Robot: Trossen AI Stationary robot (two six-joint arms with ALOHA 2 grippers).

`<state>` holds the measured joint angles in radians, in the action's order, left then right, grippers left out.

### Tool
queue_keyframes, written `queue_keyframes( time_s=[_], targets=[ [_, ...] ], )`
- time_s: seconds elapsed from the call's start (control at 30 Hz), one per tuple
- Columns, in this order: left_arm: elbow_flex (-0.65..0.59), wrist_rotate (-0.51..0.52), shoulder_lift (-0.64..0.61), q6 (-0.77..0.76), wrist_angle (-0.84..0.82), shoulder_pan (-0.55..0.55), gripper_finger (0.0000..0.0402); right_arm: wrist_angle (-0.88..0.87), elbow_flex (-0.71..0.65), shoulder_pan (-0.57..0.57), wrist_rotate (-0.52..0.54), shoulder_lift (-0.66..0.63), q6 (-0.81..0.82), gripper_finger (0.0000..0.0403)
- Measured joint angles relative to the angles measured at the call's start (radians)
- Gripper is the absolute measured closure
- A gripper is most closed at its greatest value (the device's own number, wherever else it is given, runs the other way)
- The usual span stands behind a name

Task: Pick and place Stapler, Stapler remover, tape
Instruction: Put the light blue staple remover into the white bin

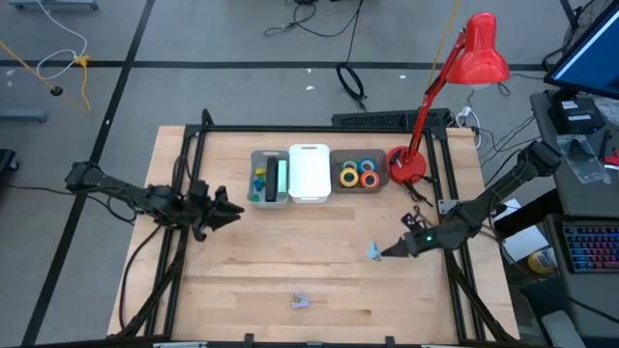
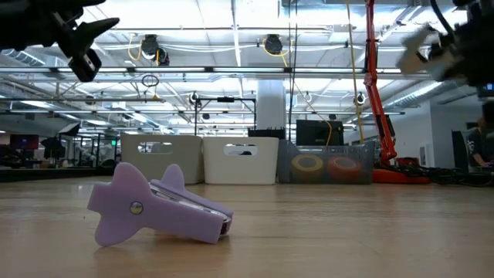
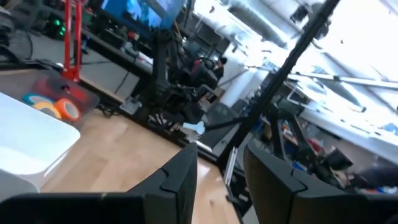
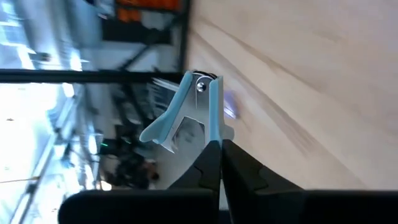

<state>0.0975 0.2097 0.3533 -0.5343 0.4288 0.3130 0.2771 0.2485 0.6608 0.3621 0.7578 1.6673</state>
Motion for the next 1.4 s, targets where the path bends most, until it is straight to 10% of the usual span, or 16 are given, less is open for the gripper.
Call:
queue_keyframes(
  time_s=[0.87, 1.4],
  targets=[
    [0.022, 0.139, 0.322, -0.157, 0.33, 0.0, 0.027, 0.85, 0.001, -0.232, 0.058, 0.337, -0.588, 0.0403],
    [0.334, 0.098, 0.659, 0.018, 0.335, 0.0, 0.027, 0.888, 0.246, -0.299, -0.026, 0.537, -0.926, 0.0403]
  ],
)
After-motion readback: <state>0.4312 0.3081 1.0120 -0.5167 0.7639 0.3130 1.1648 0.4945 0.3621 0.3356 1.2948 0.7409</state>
